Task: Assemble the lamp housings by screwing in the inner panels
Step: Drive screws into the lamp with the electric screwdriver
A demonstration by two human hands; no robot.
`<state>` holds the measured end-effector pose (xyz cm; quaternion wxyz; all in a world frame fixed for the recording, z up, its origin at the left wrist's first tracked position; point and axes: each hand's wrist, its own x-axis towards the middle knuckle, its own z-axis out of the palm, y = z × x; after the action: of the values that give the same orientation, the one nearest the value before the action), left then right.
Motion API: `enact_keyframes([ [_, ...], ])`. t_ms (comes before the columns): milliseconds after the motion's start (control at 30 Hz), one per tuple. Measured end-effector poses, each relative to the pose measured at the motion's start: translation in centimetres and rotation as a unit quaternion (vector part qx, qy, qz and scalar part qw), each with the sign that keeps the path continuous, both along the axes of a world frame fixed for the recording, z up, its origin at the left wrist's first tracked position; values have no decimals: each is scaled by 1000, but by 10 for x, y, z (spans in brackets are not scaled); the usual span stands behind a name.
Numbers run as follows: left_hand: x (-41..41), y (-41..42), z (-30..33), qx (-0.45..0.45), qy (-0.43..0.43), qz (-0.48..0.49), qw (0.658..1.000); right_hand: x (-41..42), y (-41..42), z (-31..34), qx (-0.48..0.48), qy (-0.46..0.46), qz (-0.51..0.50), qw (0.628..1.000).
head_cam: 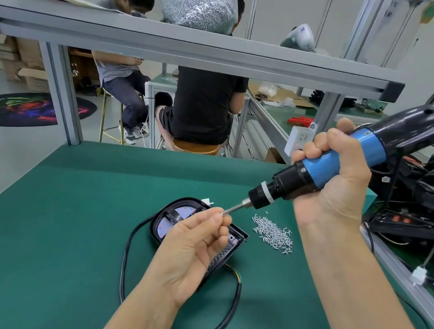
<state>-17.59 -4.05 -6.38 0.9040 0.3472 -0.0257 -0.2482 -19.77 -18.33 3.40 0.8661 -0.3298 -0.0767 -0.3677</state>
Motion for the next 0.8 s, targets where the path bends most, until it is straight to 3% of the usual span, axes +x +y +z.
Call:
enact_keyframes([
  [167,-2,-1,-1,3,-7,12,1000,0,0,-2,-9,-9,4,1000],
  [367,0,-1,-3,72,-94,111,987,1,3,-7,-10,-10,-5,1000],
  [500,3,0,-6,70,-117,154,979,4,6,-11,22,-13,-11,1000],
  [667,9,2,-4,42,-82,136,986,3,8,-20,-11,-9,-2,1000],
  [800,19,10,-3,28,-44,146,988,1,-1,-27,-79,17,95,992],
])
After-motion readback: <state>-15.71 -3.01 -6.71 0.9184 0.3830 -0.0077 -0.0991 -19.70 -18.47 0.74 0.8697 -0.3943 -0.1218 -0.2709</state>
